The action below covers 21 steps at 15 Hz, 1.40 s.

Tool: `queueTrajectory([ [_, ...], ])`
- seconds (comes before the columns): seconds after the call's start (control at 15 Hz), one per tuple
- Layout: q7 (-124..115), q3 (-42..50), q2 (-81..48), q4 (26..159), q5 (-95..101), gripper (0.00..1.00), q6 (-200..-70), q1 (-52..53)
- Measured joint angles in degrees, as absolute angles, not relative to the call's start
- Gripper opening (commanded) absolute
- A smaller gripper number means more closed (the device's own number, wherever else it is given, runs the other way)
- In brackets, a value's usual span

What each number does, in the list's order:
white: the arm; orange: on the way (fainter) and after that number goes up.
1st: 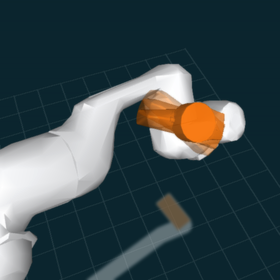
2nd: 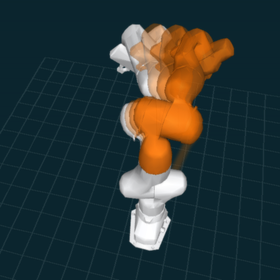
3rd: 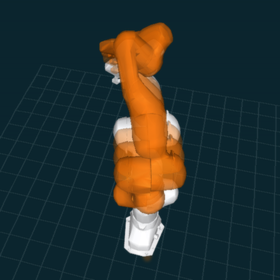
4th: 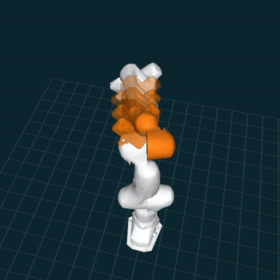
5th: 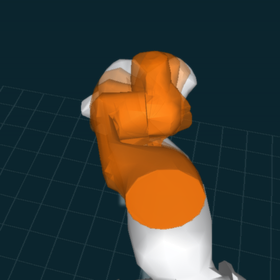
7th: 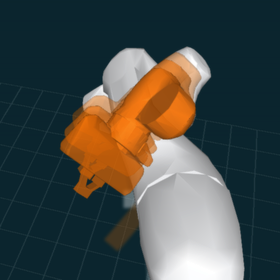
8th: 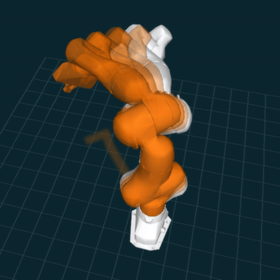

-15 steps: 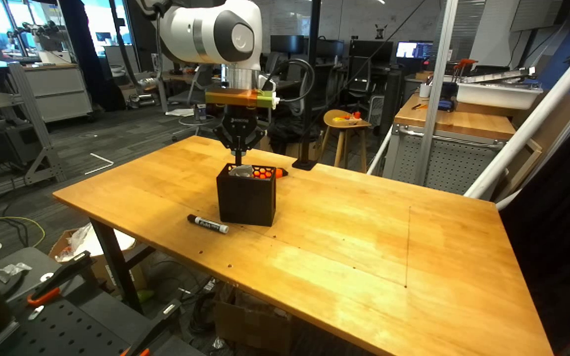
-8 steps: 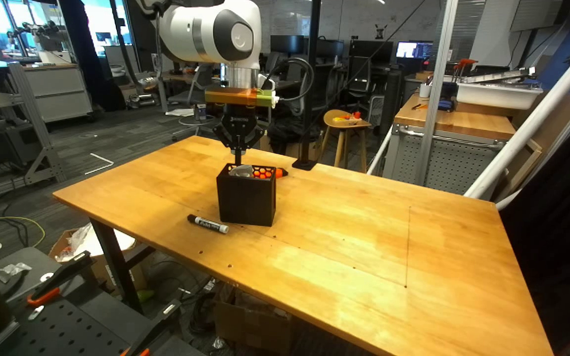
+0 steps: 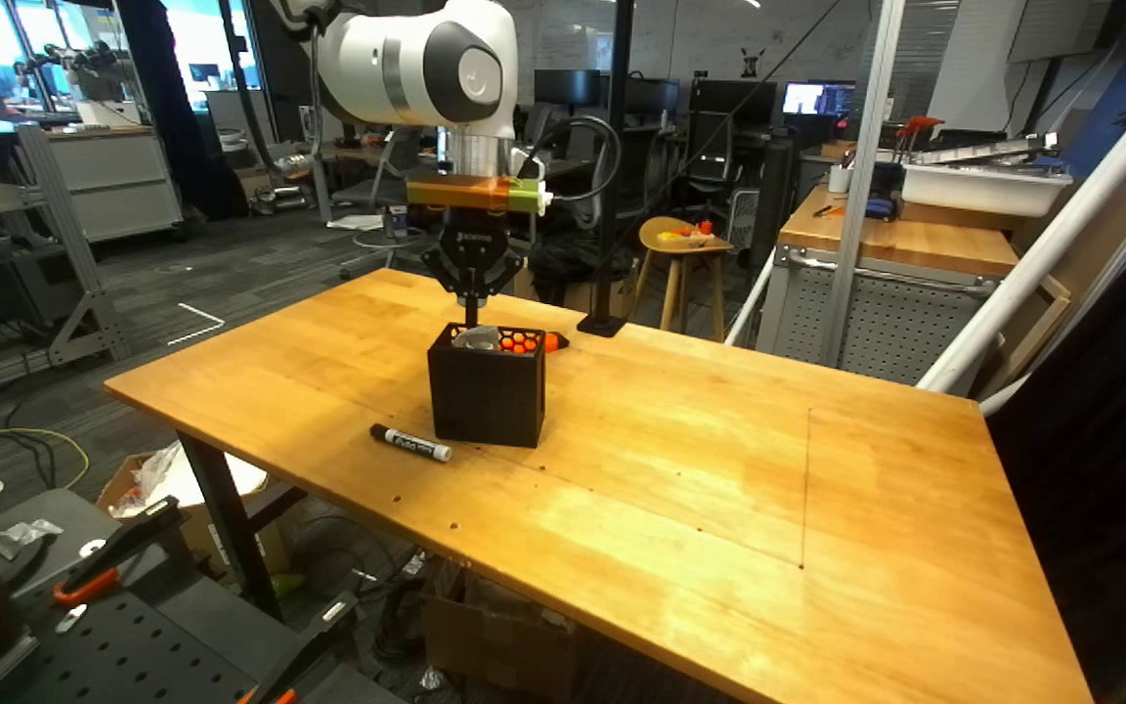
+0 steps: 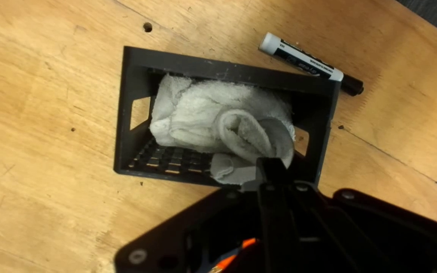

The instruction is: Put the white towel inside the black holder

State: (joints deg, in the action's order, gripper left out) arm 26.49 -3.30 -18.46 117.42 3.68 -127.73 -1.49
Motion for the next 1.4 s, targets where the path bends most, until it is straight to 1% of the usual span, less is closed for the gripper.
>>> queueTrajectory([
  [0.87,27.91,-3.40,-21.83,112.94,3.92,0.00,-127.57,-1.65],
  [1.4,28.15,-2.69,-21.70,112.88,4.34,0.00,-127.60,-2.62],
])
